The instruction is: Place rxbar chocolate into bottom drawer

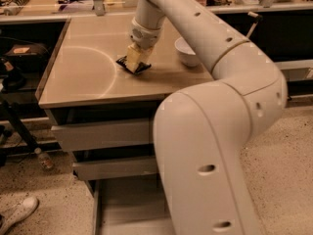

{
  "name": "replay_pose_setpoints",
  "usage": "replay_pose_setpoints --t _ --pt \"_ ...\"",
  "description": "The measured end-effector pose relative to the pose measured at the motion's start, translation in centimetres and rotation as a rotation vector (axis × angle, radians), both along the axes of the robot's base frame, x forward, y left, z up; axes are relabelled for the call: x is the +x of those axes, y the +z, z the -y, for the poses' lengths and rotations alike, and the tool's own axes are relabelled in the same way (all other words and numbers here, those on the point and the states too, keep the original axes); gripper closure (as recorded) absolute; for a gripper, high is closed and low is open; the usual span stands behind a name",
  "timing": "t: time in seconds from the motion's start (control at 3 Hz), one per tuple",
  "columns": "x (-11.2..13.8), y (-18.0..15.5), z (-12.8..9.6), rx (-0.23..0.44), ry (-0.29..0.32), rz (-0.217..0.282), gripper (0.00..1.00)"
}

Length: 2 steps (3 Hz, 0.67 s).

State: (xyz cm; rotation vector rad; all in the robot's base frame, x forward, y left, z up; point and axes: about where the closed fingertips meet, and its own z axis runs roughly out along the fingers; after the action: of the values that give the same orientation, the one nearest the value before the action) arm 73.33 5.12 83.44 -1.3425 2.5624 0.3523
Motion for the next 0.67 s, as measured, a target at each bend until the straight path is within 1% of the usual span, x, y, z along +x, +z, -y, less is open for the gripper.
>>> replay_pose_setpoints --t 0.33,0.67 --pt "-3.2 0.8 1.9 0.052 -0.015 0.002 1.00" --pt "-9.2 -1.7 3.0 0.076 0.002 -0.056 1.00"
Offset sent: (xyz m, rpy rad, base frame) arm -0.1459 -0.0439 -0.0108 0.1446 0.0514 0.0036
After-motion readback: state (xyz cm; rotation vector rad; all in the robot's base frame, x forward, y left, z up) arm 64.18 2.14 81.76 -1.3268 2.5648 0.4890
